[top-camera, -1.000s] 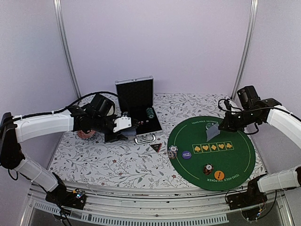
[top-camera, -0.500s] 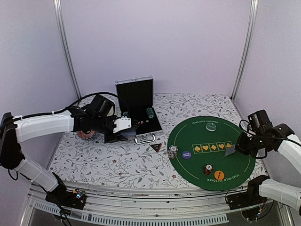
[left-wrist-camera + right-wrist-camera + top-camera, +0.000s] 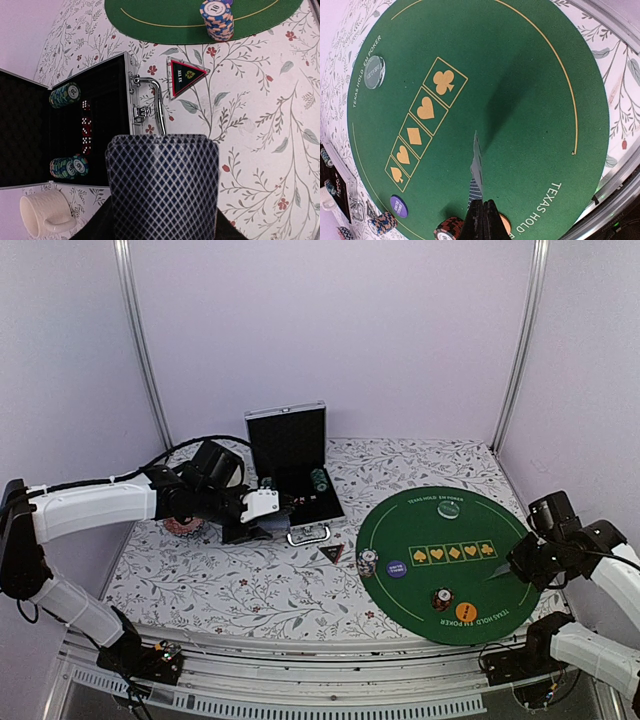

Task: Distribute texas hold em gaming equipment
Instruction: Distribute the poker card in the big blind area.

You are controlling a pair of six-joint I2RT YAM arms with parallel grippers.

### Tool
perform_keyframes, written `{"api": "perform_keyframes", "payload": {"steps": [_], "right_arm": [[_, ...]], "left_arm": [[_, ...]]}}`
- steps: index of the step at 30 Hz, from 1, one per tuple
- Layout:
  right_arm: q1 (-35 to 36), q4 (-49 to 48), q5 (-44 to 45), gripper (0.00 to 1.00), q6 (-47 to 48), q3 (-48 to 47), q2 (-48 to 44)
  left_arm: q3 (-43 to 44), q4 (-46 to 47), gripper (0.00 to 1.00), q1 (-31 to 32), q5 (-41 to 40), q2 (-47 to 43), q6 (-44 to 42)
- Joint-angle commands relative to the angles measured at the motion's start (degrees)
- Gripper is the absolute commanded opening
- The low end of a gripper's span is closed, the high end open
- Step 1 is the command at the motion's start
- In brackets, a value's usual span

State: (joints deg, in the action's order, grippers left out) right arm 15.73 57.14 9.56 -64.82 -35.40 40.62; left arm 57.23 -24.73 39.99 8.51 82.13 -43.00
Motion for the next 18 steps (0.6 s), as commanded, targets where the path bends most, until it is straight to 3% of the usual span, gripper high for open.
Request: {"api": "perform_keyframes", "payload": {"steps": [1, 8, 9, 12, 13, 18], "right_arm": [[-0.2, -4.2, 0.1, 0.01, -5.5, 2.9, 0.9], [-0.1, -4.9, -2.5, 0.03, -7.9, 5.1, 1.2], [-0.1, -4.4, -2.4, 0.07, -8.1, 4.7, 1.1], [-0.2, -2.8, -2.9, 0.43, -8.7, 3.5, 0.7], [-0.1, -2.2, -3.1, 0.5, -9.0, 3.3, 0.4], [-0.1, 2.1, -2.0, 0.65, -11.6, 0.0, -2.4]], "left_arm": [[0.2, 0.9, 0.48, 0.8, 0.7, -1.0, 0.1], [-0.2, 0.9, 0.48, 0.9, 0.5, -1.6, 0.0], [-0.2, 0.9, 0.48, 0.9, 0.4, -1.6, 0.0], [-0.3, 0.9, 0.48, 0.9, 0.3, -1.7, 0.0], [-0.3, 0.9, 0.48, 0.8, 0.4, -1.6, 0.0], [-0.3, 0.9, 0.48, 0.9, 0.2, -1.7, 0.0]]}}
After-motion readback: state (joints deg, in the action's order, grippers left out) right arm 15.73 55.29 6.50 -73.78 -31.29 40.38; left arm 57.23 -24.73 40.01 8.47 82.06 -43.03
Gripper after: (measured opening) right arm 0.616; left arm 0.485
